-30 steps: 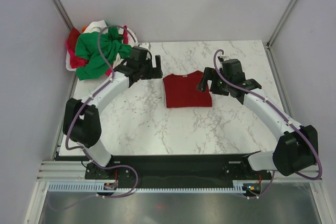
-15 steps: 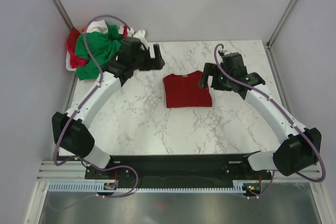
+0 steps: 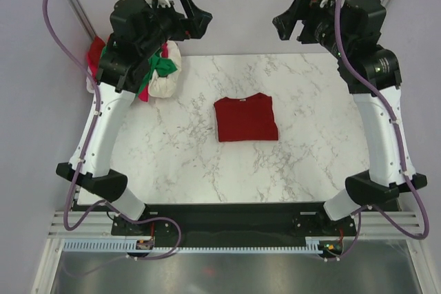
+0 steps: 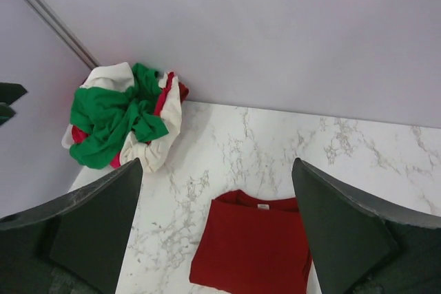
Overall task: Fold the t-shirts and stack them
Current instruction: Fold the tshirt
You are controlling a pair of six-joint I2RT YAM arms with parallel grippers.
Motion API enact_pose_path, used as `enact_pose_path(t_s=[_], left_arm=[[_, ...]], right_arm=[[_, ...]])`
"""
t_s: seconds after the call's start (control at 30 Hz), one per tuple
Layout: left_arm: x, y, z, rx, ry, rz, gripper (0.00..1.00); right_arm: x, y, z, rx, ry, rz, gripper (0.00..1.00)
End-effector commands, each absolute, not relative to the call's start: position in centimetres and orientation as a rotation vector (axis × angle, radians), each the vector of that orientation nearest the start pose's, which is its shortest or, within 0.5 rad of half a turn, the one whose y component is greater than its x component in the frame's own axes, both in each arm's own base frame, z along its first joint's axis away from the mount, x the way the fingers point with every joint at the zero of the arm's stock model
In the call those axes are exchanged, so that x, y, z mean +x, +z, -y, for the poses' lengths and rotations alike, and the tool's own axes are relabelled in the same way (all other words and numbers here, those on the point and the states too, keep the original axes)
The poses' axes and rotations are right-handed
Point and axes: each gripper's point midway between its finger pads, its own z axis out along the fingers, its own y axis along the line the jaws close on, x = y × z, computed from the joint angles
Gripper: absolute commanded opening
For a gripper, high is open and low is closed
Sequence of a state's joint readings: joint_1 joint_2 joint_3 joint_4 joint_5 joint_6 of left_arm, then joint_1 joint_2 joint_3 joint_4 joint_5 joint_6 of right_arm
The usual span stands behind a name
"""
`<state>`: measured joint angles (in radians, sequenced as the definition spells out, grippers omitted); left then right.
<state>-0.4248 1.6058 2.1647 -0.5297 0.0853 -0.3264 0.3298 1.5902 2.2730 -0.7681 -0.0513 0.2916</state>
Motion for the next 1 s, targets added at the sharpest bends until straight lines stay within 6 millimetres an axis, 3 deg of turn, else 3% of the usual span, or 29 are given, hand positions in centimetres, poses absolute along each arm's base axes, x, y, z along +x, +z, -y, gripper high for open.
enact_pose_path(t_s=[0.0, 0.03, 0.07, 0.13, 0.17, 0.2, 0.23, 0.27, 0.33, 0.37, 0.4, 0.43, 0.5, 0.53, 0.6, 0.63, 0.73, 0.8, 0.83, 0.97], left_arm=[[40.7, 47.0, 21.4, 0.192, -0.605, -1.724, 1.0], [40.9, 45.5, 21.1, 0.182, -0.581, -1.759, 1.0], [41.2, 42.0, 21.1, 0.179, -0.559, -1.839, 1.0], [41.2, 38.9, 21.1, 0.177, -0.551, -1.904, 1.0], [41.1, 34.9, 21.3, 0.183, -0.545, -1.99, 1.0], [41.0, 33.4, 21.5, 0.187, -0.555, -2.014, 0.99], [41.0, 32.4, 21.9, 0.196, -0.578, -2.013, 0.99], [40.6, 28.9, 21.8, 0.195, -0.571, -2.079, 0.99], [40.1, 27.3, 22.1, 0.174, -0.605, -2.086, 0.98], [39.2, 24.2, 21.9, 0.166, -0.608, -2.143, 0.98], [38.6, 23.1, 22.0, 0.134, -0.639, -2.164, 0.98], [37.2, 20.6, 21.9, 0.125, -0.663, -2.215, 0.97], [36.1, 18.7, 22.3, 0.086, -0.716, -2.242, 0.96], [34.6, 16.0, 22.1, 0.072, -0.725, -2.304, 0.96], [33.8, 15.0, 22.7, 0.061, -0.781, -2.295, 0.95], [32.5, 13.1, 22.7, 0.058, -0.8, -2.332, 0.95], [31.6, 12.6, 24.0, 0.076, -0.868, -2.306, 0.93], [31.4, 12.9, 24.8, 0.085, -0.903, -2.298, 0.82], [31.4, 13.5, 25.4, 0.097, -0.924, -2.284, 0.79], [31.7, 15.5, 27.7, 0.117, -0.994, -2.249, 0.6]], right_arm=[[38.7, 48.2, -15.3, -0.071, 0.489, -1.766, 0.98], [39.5, 43.3, -15.2, -0.057, 0.45, -1.871, 0.98], [39.0, 42.9, -14.7, -0.043, 0.44, -1.851, 0.98], [39.3, 38.8, -13.7, 0.005, 0.392, -1.919, 0.98], [39.4, 34.8, -12.9, 0.033, 0.367, -1.985, 0.98], [39.4, 32.7, -12.5, 0.074, 0.369, -2.022, 0.98], [39.0, 28.9, -12.1, 0.098, 0.355, -2.1, 0.98], [39.1, 27.6, -11.5, 0.125, 0.367, -2.119, 0.98], [38.1, 23.6, -11.7, 0.153, 0.395, -2.204, 0.98], [37.7, 22.8, -12.5, 0.14, 0.45, -2.217, 0.98], [37.3, 21.8, -12.9, 0.141, 0.479, -2.234, 0.98], [36.2, 19.6, -13.1, 0.171, 0.507, -2.279, 0.98], [35.3, 17.9, -13.7, 0.18, 0.563, -2.302, 0.98], [34.2, 15.6, -13.7, 0.19, 0.568, -2.35, 0.98], [33.9, 14.3, -14.4, 0.183, 0.619, -2.36, 0.98], [33.7, 12.8, -14.4, 0.186, 0.619, -2.391, 0.97], [34.2, 11.7, -15.1, 0.168, 0.652, -2.404, 0.93], [34.5, 12.1, -16.0, 0.16, 0.71, -2.391, 0.87], [34.9, 12.5, -16.5, 0.146, 0.729, -2.369, 0.78], [35.3, 13.1, -19.2, 0.087, 0.786, -2.353, 0.56]])
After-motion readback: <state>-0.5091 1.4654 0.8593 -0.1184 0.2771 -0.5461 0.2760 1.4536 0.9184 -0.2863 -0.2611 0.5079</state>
